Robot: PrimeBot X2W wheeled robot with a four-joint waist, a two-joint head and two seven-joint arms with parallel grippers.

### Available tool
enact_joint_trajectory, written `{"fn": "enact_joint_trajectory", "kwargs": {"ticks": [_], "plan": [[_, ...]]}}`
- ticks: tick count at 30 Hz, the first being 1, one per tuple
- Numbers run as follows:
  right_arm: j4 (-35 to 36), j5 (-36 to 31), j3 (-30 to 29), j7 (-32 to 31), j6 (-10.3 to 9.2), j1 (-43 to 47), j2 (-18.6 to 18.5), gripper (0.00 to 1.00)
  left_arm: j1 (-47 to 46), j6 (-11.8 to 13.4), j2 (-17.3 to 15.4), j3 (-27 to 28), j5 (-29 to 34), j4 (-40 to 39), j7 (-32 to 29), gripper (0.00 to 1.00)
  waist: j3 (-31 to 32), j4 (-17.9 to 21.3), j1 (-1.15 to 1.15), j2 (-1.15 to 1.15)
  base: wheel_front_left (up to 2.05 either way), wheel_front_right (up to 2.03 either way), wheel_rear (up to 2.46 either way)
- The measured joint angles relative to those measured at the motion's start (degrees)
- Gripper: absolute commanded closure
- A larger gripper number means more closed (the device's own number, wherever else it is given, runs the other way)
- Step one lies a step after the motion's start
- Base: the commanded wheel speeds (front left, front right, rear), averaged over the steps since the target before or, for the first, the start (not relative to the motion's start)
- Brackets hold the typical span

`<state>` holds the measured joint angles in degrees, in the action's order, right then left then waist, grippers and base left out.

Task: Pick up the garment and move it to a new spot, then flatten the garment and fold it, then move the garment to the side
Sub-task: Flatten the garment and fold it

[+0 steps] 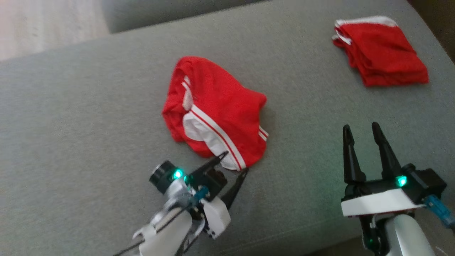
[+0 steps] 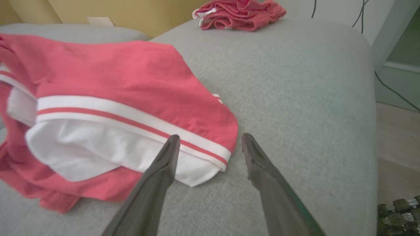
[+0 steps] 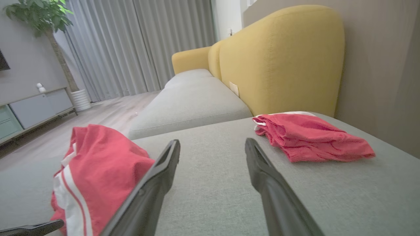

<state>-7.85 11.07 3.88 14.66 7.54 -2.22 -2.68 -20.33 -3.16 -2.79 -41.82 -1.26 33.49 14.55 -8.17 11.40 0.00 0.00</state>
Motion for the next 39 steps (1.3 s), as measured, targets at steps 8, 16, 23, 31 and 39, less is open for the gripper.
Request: {"fn": "enact_joint_trajectory", "kwargs": {"ticks": [8,16,23,31,39], "plan": [[0.2,0.0,-0.6,0.0,0.0,-1.1,0.0,0.0,-9.6,0.0,0.1,-5.7,-1.3,13.7,0.6,0.21,-5.4,4.1,0.0,0.0,0.0,0.0,0.0],[0.0,0.6,-0.5,0.0,0.0,-2.2,0.0,0.0,-12.9,-1.3,0.1,-7.5,-7.2,12.4,0.1,1.0,-4.4,5.1,0.0,0.0,0.0,0.0,0.0],[-1.0,0.5,1.6,0.0,0.0,-1.7,0.0,0.0,-14.4,-3.9,0.3,-3.3,-24.0,-3.4,0.1,1.0,0.1,5.8,0.0,0.0,0.0,0.0,0.0],[-1.0,0.5,2.1,0.0,0.0,0.4,0.0,0.0,-36.0,-4.0,0.8,5.9,-33.3,0.0,-0.4,1.0,3.6,7.6,0.0,0.0,0.0,0.0,0.0],[-1.1,0.5,0.8,0.0,0.0,2.9,0.0,0.0,-46.1,-3.8,0.2,15.3,-37.3,3.4,0.2,1.0,5.8,6.6,0.0,0.0,0.0,0.0,0.0]]}}
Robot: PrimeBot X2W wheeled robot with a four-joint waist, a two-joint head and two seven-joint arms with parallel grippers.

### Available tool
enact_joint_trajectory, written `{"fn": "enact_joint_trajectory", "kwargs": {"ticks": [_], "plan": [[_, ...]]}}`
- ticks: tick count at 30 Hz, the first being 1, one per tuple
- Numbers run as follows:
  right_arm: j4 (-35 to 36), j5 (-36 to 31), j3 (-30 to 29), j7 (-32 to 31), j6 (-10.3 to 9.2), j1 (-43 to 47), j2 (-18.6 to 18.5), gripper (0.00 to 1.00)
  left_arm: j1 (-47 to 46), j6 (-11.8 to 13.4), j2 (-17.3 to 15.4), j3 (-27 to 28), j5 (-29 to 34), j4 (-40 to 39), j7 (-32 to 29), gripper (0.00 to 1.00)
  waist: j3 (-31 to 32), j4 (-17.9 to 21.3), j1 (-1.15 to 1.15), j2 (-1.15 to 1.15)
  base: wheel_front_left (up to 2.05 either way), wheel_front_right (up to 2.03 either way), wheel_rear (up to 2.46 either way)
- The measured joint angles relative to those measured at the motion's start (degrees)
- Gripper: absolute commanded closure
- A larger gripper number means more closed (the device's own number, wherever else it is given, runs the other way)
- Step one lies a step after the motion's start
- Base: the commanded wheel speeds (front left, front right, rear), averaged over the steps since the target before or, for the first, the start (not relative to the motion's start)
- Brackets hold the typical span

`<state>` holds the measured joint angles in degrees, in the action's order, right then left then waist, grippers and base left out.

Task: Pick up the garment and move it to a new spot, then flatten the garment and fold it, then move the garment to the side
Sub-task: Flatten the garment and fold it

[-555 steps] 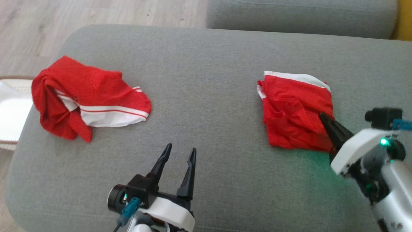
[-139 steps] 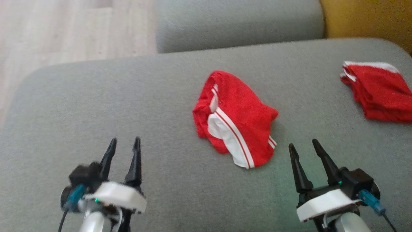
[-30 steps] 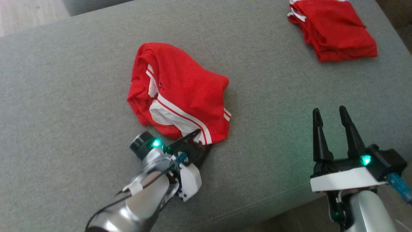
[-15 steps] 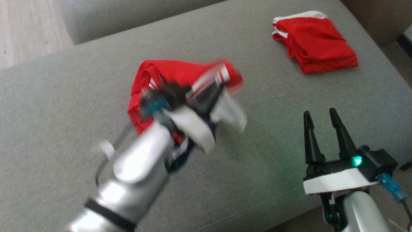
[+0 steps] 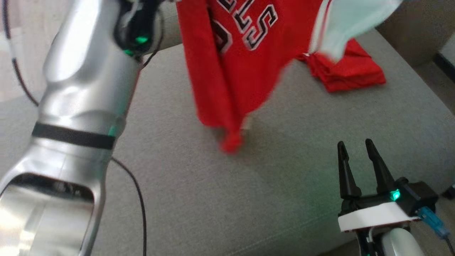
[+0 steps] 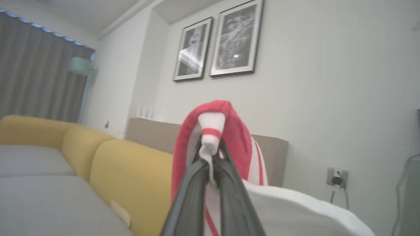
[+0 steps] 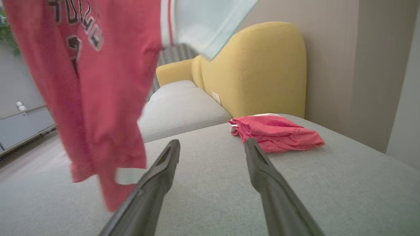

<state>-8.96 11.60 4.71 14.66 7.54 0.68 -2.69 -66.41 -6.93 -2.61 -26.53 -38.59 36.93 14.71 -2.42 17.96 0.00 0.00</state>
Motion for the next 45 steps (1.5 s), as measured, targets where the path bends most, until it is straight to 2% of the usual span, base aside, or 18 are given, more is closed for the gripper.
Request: {"fn": "enact_joint_trajectory", "kwargs": {"ticks": [3,5,11,14,15,19,25,27,28,36,42,45], "plan": [[0.2,0.0,-0.1,0.0,0.0,0.0,0.0,0.0,3.5,0.5,-1.3,3.0,-2.0,2.2,0.0,1.0,0.5,-1.5,0.0,0.0,0.0,0.0,0.0],[0.2,0.0,-0.2,0.0,0.0,0.0,0.0,0.0,9.4,1.2,-2.3,4.8,-3.4,3.6,0.0,1.0,0.8,-2.8,0.0,0.0,0.0,0.0,0.0],[0.1,-0.3,-0.5,0.0,0.0,0.5,0.0,0.0,37.0,3.6,-2.8,9.7,-6.4,6.3,-0.1,1.0,1.4,-6.7,0.0,0.0,0.0,0.0,0.0],[0.0,-0.6,-0.4,0.0,0.0,1.5,0.0,0.0,48.1,4.2,-2.7,13.1,-5.9,5.2,-0.1,1.0,1.4,-8.4,0.0,0.0,0.0,0.0,0.0],[0.0,-0.6,-0.4,0.0,0.0,1.4,0.0,0.0,52.9,4.4,-2.3,15.8,-4.4,2.5,-0.1,1.0,1.3,-9.4,0.0,0.0,0.0,0.0,0.0],[0.0,-1.1,-0.4,0.0,0.0,1.4,0.0,0.0,58.5,4.4,-1.1,21.0,-1.6,-3.5,-0.1,1.0,1.1,-11.0,0.0,0.0,0.0,0.0,0.0],[-0.1,-1.1,-0.6,0.0,0.0,1.4,0.0,0.0,64.7,5.0,-0.1,24.5,4.3,-10.1,-0.1,1.0,1.1,-12.5,0.0,0.0,0.0,0.0,0.0],[-0.1,-1.1,-0.7,0.0,0.0,1.5,0.0,0.0,65.3,5.4,0.0,25.2,6.4,-11.3,-0.1,0.47,1.2,-13.0,0.0,0.0,0.0,0.0,0.0],[-0.1,-1.1,-0.6,0.0,0.0,1.5,0.0,0.0,65.3,5.6,0.0,25.4,7.6,-11.8,-0.1,0.0,1.3,-13.2,0.0,0.0,0.0,0.0,0.0],[-0.5,-1.1,-0.4,0.0,0.0,1.5,0.0,0.0,66.1,7.3,0.1,25.9,19.5,-17.4,-0.1,0.0,1.4,-14.8,0.0,0.0,0.0,0.0,0.0],[-0.5,-1.1,-0.5,0.0,0.0,1.7,0.0,0.0,71.5,7.3,0.0,23.5,20.8,-20.3,-0.1,0.0,1.0,-16.3,0.0,0.0,0.0,0.0,0.0],[-0.5,-1.1,-0.6,0.0,0.0,1.9,0.0,0.0,75.0,8.0,0.0,20.7,22.0,-20.4,-0.1,0.0,0.8,-17.1,0.0,0.0,0.0,0.0,0.0]]}}
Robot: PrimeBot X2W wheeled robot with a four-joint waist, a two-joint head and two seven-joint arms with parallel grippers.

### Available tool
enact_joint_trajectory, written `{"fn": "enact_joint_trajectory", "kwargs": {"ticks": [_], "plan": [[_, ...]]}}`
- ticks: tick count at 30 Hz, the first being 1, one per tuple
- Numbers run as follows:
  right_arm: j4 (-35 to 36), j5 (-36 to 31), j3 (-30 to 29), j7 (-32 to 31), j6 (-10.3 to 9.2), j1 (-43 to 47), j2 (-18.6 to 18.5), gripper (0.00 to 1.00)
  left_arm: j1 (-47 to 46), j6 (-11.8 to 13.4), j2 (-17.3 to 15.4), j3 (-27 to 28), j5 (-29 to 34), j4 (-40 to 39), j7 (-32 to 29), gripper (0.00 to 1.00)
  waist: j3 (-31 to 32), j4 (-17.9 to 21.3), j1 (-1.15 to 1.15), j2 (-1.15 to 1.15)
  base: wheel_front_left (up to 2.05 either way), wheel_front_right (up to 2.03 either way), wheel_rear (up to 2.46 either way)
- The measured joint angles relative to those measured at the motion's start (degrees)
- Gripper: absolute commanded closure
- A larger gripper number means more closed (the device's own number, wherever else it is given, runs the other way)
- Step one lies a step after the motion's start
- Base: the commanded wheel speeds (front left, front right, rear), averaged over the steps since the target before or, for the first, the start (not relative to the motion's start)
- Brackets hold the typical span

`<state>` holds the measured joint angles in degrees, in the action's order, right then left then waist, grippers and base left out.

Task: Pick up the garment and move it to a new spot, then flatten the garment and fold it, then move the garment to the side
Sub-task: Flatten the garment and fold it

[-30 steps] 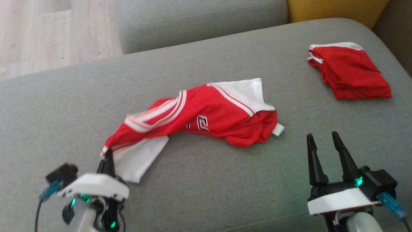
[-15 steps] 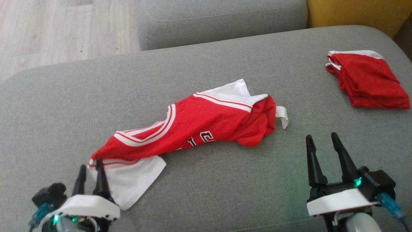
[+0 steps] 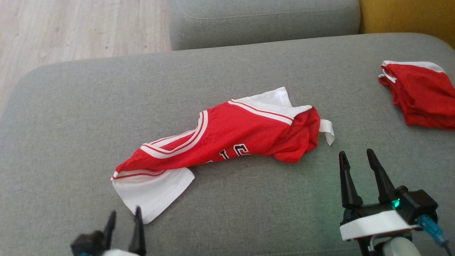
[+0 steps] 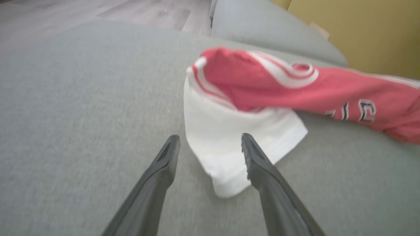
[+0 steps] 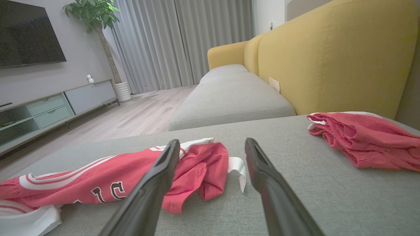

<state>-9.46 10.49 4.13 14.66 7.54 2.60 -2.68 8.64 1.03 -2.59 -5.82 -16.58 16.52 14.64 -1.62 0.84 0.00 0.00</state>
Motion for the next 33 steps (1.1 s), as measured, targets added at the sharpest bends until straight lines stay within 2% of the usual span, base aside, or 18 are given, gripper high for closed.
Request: {"fn": "enact_joint_trajectory", "kwargs": {"ticks": [3,8,17,18,19,20,26,30,33], "plan": [[0.0,0.0,0.2,0.0,0.0,0.1,0.0,0.0,1.4,0.5,-0.1,-2.5,1.8,2.2,0.0,0.0,-0.1,-0.4,0.0,0.0,0.0,0.0,0.0],[0.0,0.0,0.5,0.0,0.0,0.1,0.0,0.0,0.5,1.6,-0.1,-5.1,1.0,6.2,0.0,0.0,-0.4,-0.3,0.0,0.0,0.0,0.0,0.0],[0.0,-1.1,0.5,0.0,0.0,0.0,0.0,0.0,-5.1,1.9,-0.1,-5.2,0.8,11.7,0.0,0.0,-1.7,0.8,0.0,0.0,0.0,0.0,0.0],[0.0,-1.3,0.5,0.0,0.0,0.0,0.0,0.0,-5.4,1.3,-0.1,-5.2,0.6,12.4,0.0,0.25,-1.7,0.9,0.0,0.0,0.0,0.0,0.0],[-0.1,-1.6,0.5,0.0,0.0,0.0,0.0,0.0,-5.5,0.7,-0.1,-5.2,0.3,13.0,0.0,0.8,-1.7,1.0,0.0,0.0,0.0,0.0,0.0],[-0.1,-1.6,0.5,0.0,0.0,0.0,0.0,0.0,-5.6,0.1,-0.1,-5.2,0.3,13.7,0.0,1.0,-1.7,1.0,0.0,0.0,0.0,0.0,0.0],[-0.5,-2.0,0.3,0.0,0.0,0.0,0.0,0.0,-5.5,-3.5,-0.1,-4.2,-4.0,13.8,0.0,1.0,-1.0,0.2,0.0,0.0,0.0,0.0,0.0],[-2.8,-1.8,0.9,0.0,0.0,0.0,-0.1,0.0,-5.4,-6.6,-0.1,-2.8,-11.3,6.8,0.0,1.0,-0.4,-1.2,0.0,0.0,0.0,0.0,0.0],[-6.5,-1.3,2.4,0.0,0.0,-0.2,-0.7,0.0,-5.4,-7.8,-0.1,-2.9,-16.1,-1.1,0.0,1.0,-0.1,-2.6,0.0,0.0,0.0,0.0,0.0]]}}
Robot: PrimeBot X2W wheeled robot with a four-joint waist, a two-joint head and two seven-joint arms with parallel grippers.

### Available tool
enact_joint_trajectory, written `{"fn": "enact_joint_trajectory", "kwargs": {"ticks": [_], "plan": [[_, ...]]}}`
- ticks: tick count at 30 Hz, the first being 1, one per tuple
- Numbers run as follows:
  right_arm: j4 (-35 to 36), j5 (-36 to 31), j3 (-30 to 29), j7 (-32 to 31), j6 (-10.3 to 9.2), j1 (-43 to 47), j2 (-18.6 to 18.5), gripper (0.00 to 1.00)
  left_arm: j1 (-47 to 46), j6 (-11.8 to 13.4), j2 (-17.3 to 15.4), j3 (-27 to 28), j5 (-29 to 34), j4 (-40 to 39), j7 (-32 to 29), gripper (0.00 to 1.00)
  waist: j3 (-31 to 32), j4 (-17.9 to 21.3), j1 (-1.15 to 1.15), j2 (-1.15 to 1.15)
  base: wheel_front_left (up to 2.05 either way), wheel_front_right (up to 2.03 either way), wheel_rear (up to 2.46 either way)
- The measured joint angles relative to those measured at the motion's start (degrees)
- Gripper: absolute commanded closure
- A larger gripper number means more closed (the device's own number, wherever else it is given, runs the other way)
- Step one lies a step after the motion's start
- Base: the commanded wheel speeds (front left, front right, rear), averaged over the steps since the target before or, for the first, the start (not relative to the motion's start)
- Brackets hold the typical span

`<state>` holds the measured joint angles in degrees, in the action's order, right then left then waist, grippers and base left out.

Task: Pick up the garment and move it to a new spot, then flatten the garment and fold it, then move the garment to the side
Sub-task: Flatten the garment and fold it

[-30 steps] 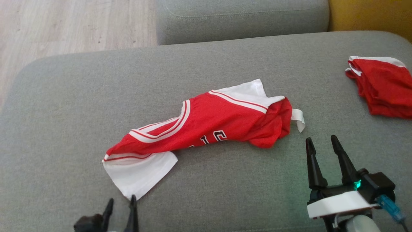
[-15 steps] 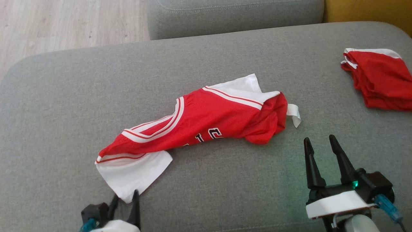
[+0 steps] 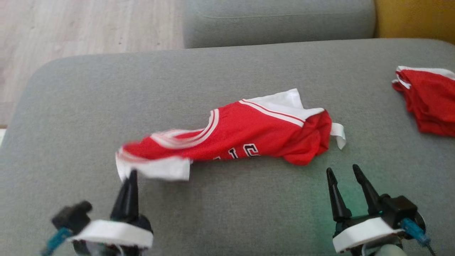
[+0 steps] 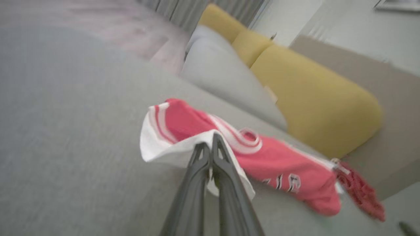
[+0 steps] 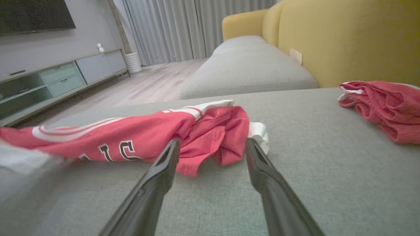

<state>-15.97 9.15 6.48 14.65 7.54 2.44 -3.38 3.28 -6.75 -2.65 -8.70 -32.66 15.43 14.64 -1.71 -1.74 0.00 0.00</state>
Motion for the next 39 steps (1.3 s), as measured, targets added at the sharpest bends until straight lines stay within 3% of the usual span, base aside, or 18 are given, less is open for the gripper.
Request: {"fn": "enact_joint_trajectory", "kwargs": {"ticks": [7,11,18,29,31,32,35,39], "plan": [[-4.2,1.0,1.3,0.0,0.0,-4.6,-1.4,0.0,0.0,-0.3,-0.8,0.4,-12.1,-22.4,-1.1,1.0,0.7,-2.3,0.0,0.0,0.0,0.0,0.0],[-5.0,1.5,2.7,0.0,0.0,-5.2,-1.4,0.0,0.0,-0.4,-2.3,0.8,-16.3,-30.2,-3.2,1.0,0.4,-2.2,0.0,0.0,0.0,0.0,0.0],[-10.1,2.2,4.2,0.0,0.0,-5.6,-1.4,0.0,1.2,2.7,-4.7,4.1,-14.2,-24.5,-3.9,1.0,-0.3,-1.2,0.0,0.0,0.0,0.0,0.0],[-26.5,12.6,13.2,0.0,0.0,-16.4,-2.5,0.0,0.9,1.6,-3.9,1.6,-12.7,-17.4,-2.4,1.0,-1.0,-3.9,0.0,0.0,0.0,0.0,0.0],[-29.2,13.9,15.7,0.0,0.0,-17.6,-2.7,0.9,0.4,1.6,-3.9,1.4,-12.7,-17.0,-2.4,1.0,-1.0,-4.4,0.0,0.0,0.0,0.0,0.0],[-29.7,14.2,16.7,0.0,0.0,-17.9,-2.7,1.0,0.3,1.6,-3.9,1.4,-12.7,-16.8,-2.4,1.0,-1.0,-4.6,0.0,0.0,0.0,0.0,0.0],[-29.0,16.2,17.5,0.0,0.0,-18.8,-2.8,1.0,-0.1,1.6,-3.9,1.4,-12.9,-16.4,-2.2,1.0,-0.9,-4.8,0.0,0.0,0.0,0.0,0.0],[-21.7,14.9,12.4,0.0,0.0,-20.0,-4.4,1.0,-0.9,1.1,-4.0,1.5,-13.6,-16.4,-1.9,1.0,-0.8,-4.0,0.0,0.0,0.0,0.0,0.0]]}}
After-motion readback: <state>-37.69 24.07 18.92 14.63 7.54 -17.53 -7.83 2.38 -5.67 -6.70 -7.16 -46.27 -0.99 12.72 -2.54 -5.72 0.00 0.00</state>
